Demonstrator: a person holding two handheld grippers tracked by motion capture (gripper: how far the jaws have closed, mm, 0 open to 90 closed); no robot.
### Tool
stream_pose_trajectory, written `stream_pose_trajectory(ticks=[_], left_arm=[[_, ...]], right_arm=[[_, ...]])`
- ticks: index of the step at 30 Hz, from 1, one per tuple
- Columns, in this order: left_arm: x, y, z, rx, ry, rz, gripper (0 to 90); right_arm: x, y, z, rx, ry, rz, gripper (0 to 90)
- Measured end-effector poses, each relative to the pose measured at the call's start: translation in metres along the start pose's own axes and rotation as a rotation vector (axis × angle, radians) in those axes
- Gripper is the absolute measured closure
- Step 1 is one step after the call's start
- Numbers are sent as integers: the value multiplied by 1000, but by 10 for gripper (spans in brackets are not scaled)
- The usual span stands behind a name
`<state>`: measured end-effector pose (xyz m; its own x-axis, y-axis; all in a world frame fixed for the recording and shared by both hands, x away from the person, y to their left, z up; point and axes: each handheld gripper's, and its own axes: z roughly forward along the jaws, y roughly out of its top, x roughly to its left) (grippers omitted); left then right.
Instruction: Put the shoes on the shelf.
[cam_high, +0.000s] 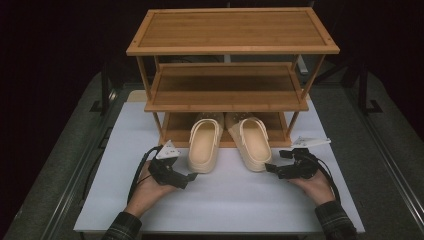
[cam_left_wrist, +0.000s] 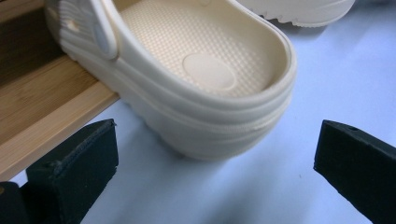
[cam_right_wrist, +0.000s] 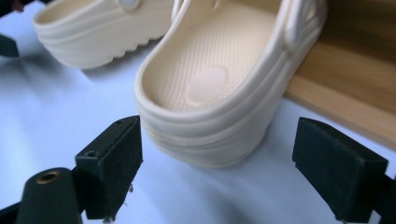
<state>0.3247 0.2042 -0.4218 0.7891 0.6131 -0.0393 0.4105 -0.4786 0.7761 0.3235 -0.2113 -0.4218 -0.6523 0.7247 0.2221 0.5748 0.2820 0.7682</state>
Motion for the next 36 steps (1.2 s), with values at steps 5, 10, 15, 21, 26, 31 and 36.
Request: stream_pose_trajectory(ticks=[5,10,15,21,26,31,36], left_arm=[[1,-1,11,2,-17,5,0],[-1,3,25,11,-13,16,0],[-1,8,32,20,-8,16,0],[-3,12,39,20,-5,20,0],[-5,18,46,15,-6,16,0],[-8,23,53,15,2,25,0],[-9,27,59,15,16,32,0]], right_arm=[[2,-1,9,37,5,-15,140],[2,-1,20,60,25,-21,142],[6,2,26,68,26,-37,150],[12,10,37,83,30,-56,151],[18,18,48,89,24,-70,150],[23,24,58,92,7,-87,150],[28,28,68,86,-7,-91,150]])
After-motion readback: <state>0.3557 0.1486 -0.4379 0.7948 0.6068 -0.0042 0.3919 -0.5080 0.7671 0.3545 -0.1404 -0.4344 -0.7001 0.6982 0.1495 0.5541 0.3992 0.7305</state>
